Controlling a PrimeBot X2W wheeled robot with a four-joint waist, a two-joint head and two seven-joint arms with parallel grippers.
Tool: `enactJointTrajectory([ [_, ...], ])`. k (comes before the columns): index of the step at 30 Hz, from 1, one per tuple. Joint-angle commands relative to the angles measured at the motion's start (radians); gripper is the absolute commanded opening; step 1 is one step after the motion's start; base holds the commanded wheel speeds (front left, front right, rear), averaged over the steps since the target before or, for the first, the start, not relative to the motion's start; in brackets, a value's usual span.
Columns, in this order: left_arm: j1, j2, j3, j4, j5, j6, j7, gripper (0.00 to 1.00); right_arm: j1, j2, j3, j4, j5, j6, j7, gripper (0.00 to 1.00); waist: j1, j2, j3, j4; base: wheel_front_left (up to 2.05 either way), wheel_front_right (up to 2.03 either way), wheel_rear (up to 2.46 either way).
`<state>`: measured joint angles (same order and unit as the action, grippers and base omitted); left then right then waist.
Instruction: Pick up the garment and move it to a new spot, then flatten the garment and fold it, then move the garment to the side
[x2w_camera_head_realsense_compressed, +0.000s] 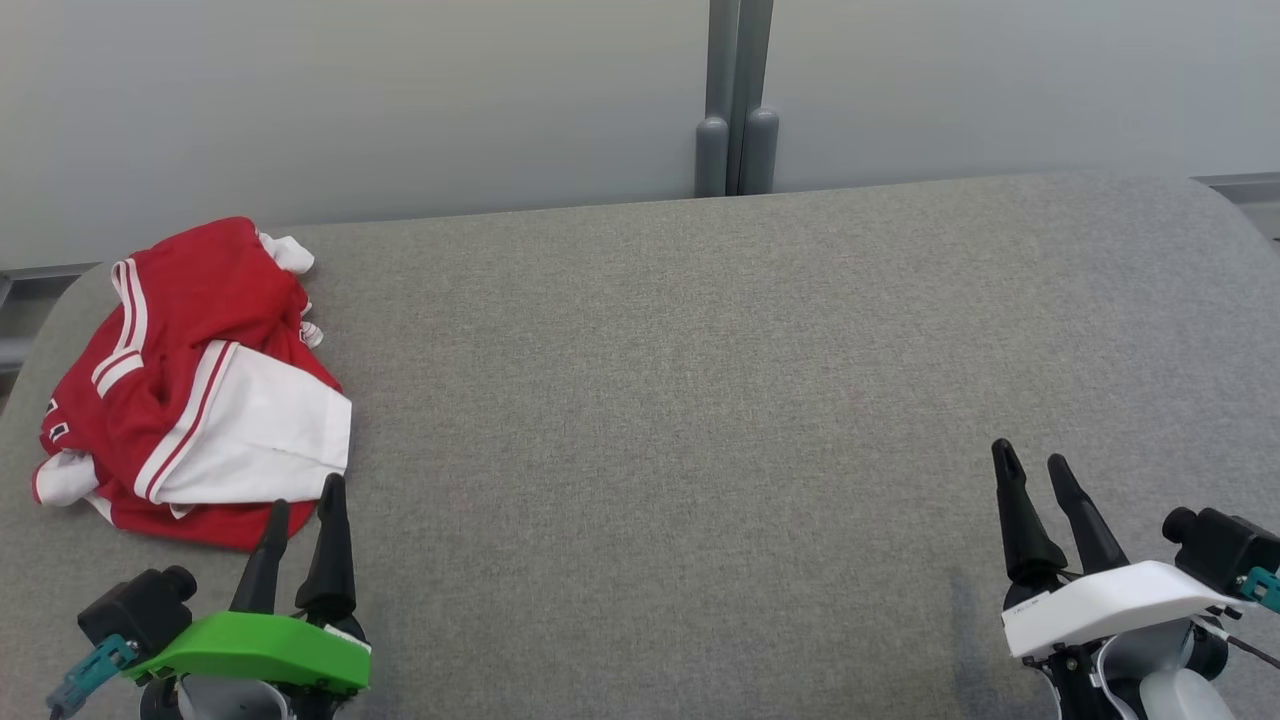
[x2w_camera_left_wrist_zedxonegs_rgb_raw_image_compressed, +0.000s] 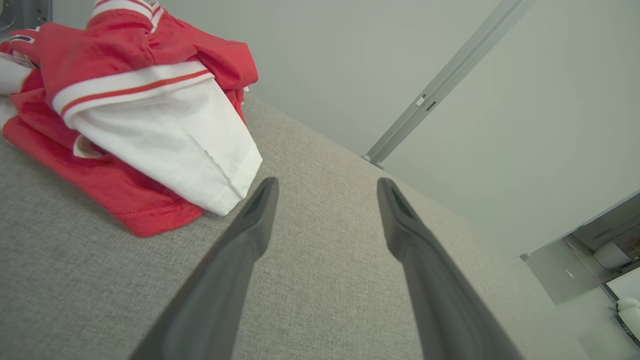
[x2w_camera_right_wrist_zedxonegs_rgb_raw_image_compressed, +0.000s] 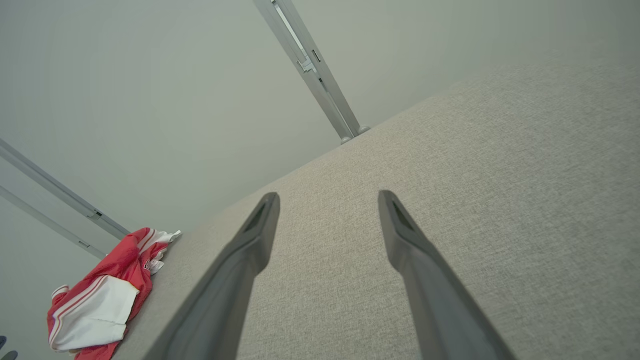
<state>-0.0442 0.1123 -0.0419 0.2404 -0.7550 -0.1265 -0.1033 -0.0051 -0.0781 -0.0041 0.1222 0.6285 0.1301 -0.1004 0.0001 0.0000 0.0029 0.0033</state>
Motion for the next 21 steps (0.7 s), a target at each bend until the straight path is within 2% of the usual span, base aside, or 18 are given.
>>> enactJointTrajectory([
  [1,-0.001,0.010,-0.003,-0.008,0.017,-0.004,-0.007,1.00,-0.004,-0.006,-0.001,-0.016,-0.020,0.000,-0.008,1.00,-0.0001,0.0000,0.000,0.000,0.00,0.00,0.00],
  [21,0.020,0.039,-0.027,0.003,0.254,-0.005,-0.064,1.00,0.009,-0.020,0.005,-0.025,-0.259,0.001,-0.066,1.00,-0.0001,0.0000,0.000,0.001,0.00,0.00,0.00],
])
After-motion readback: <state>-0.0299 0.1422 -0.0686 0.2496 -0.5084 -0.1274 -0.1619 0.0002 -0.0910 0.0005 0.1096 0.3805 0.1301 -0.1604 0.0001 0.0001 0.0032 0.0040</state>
